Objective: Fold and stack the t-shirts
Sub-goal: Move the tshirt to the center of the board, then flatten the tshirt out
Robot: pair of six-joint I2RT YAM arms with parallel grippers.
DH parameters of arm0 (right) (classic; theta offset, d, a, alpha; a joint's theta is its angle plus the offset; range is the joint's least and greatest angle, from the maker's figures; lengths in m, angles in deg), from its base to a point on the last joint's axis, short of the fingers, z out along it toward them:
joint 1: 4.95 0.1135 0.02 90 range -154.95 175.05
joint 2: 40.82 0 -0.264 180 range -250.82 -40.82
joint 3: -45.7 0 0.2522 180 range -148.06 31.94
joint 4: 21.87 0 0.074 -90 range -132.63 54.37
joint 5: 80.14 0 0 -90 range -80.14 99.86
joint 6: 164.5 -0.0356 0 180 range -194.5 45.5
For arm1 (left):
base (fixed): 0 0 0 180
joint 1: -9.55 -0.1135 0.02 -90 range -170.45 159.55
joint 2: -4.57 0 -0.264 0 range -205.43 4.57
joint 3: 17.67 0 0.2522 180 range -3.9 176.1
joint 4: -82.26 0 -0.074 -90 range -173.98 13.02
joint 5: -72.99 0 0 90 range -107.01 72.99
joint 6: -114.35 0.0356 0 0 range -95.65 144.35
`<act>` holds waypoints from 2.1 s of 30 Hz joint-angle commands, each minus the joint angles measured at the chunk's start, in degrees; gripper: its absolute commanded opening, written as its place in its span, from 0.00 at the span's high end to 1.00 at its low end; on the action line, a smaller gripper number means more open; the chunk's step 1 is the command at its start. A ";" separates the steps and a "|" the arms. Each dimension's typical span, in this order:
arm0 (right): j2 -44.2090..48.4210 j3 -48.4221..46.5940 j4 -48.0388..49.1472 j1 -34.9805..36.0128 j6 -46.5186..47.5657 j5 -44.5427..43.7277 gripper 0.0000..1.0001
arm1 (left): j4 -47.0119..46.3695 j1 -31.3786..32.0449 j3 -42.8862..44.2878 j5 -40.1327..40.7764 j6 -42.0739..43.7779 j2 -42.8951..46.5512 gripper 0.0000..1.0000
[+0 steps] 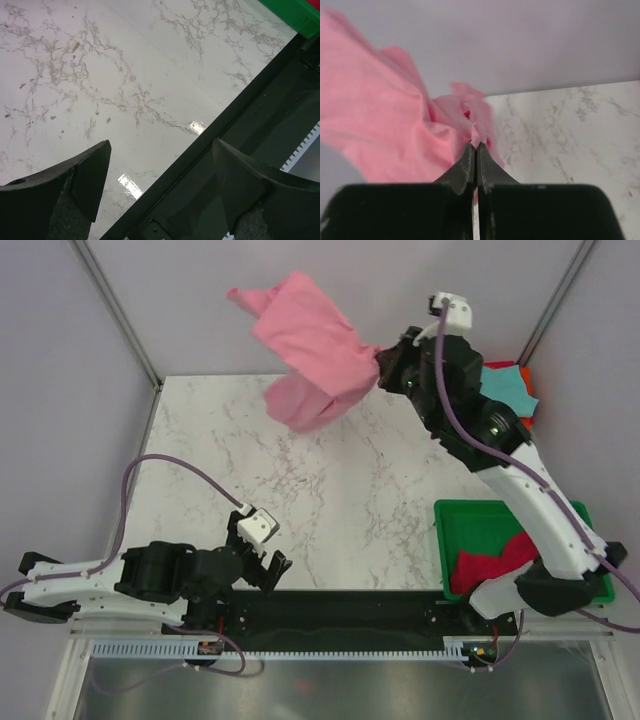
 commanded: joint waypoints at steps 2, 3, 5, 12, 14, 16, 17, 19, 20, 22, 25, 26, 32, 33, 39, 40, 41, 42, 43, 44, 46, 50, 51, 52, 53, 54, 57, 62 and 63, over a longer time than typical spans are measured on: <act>14.54 22.88 9.60 -0.76 -1.79 -9.26 0.95 | -1.18 -0.13 0.24 2.52 -0.12 1.65 0.11; 16.67 28.29 9.52 -0.76 -3.74 -9.36 0.75 | -1.27 -0.05 0.15 2.52 -0.29 2.00 0.11; 22.28 44.58 9.25 -1.02 -11.09 -7.36 0.02 | -1.09 -0.05 0.24 2.61 -0.64 3.05 0.10; 28.63 61.47 -5.85 -3.31 -21.95 -12.32 0.02 | 1.10 -0.13 1.56 2.51 -4.24 -1.59 0.08; 33.45 61.48 -7.10 -3.39 -20.82 -14.02 0.02 | 2.24 -0.22 2.78 3.92 -5.48 -4.22 0.08; 35.93 61.21 -6.31 -3.48 -18.89 -13.24 0.02 | 4.35 -0.57 4.01 7.43 -8.20 -7.65 0.08; 37.33 61.39 -5.44 -3.48 -17.66 -11.58 0.02 | 4.70 -1.97 5.07 8.31 -8.99 -8.54 0.08; 37.52 62.26 -3.24 -3.39 -15.46 -4.22 0.02 | 3.93 -6.00 5.86 7.02 -9.44 -10.38 0.10; 37.35 62.96 -2.71 -3.39 -15.36 -1.57 0.02 | 2.26 -13.42 5.87 4.39 -7.96 -10.82 0.11; 36.65 65.42 0.96 -3.31 -15.27 3.80 0.02 | -2.90 -22.85 5.08 -7.02 -2.86 -12.58 0.12; 33.58 71.39 5.82 -2.17 -16.24 12.42 0.02 | -8.01 -38.68 3.23 -18.02 1.10 -17.22 0.12; 30.61 71.67 6.00 -1.73 -17.02 13.30 0.02 | -8.73 -44.72 3.23 -19.87 1.63 -18.90 0.12; 24.25 72.11 7.49 0.91 -15.89 13.92 0.02 | -16.02 -60.84 7.35 -30.52 3.75 -34.70 0.13; 24.42 72.28 8.02 0.91 -15.19 14.36 0.02 | -16.73 -61.91 8.14 -32.09 3.66 -36.56 0.14; 26.88 73.08 9.16 1.00 -14.48 14.89 0.02 | -23.40 -68.60 12.11 -39.13 1.64 -47.98 0.27; 26.97 73.16 9.34 0.83 -14.31 15.50 0.02 | -24.03 -69.04 12.37 -39.32 1.29 -49.05 0.30; 27.32 73.34 9.60 0.91 -14.39 15.77 0.02 | -24.38 -69.39 13.15 -39.23 0.59 -49.93 0.31; 27.41 73.51 9.60 0.83 -14.48 15.86 0.02 | -24.65 -69.39 13.60 -39.14 0.32 -50.90 0.32; 27.68 73.86 9.69 0.82 -14.22 15.69 0.02 | -24.73 -69.39 14.04 -39.05 0.06 -52.47 0.33; 27.77 74.04 9.69 0.91 -14.13 15.69 0.02 | -25.00 -69.39 14.56 -38.97 -0.29 -53.45 0.34; 27.94 74.31 9.43 0.91 -14.04 15.69 0.02 | -24.91 -69.39 15.27 -38.09 -0.64 -55.73 0.37; 28.56 74.75 9.25 0.82 -13.78 15.95 0.02 | -24.91 -69.39 15.71 -35.63 -2.05 -57.93 0.38; 28.82 74.75 8.99 0.82 -13.69 15.86 0.02 | -24.91 -69.39 15.80 -35.10 -2.23 -58.46 0.38; 29.17 75.01 8.90 0.82 -13.78 15.95 0.02 | -24.91 -69.39 16.06 -34.92 -2.32 -58.81 0.39; 29.43 75.18 8.81 0.82 -13.78 15.86 0.02 | -24.91 -69.39 16.32 -34.75 -2.40 -59.51 0.39; 29.70 75.27 8.38 0.82 -13.69 15.69 0.02 | -24.91 -69.48 16.41 -34.40 -2.49 -59.69 0.40; 31.02 76.42 7.58 0.82 -14.22 15.34 0.02 | -25.88 -69.48 16.68 -34.83 -2.67 -60.40 0.51; 32.77 77.91 6.88 0.82 -15.09 14.90 0.02 | -26.76 -69.48 16.85 -35.54 -2.58 -60.40 0.77; 33.12 78.26 6.88 0.82 -15.36 14.90 0.02 | -26.84 -69.48 16.85 -35.71 -2.58 -60.31 0.90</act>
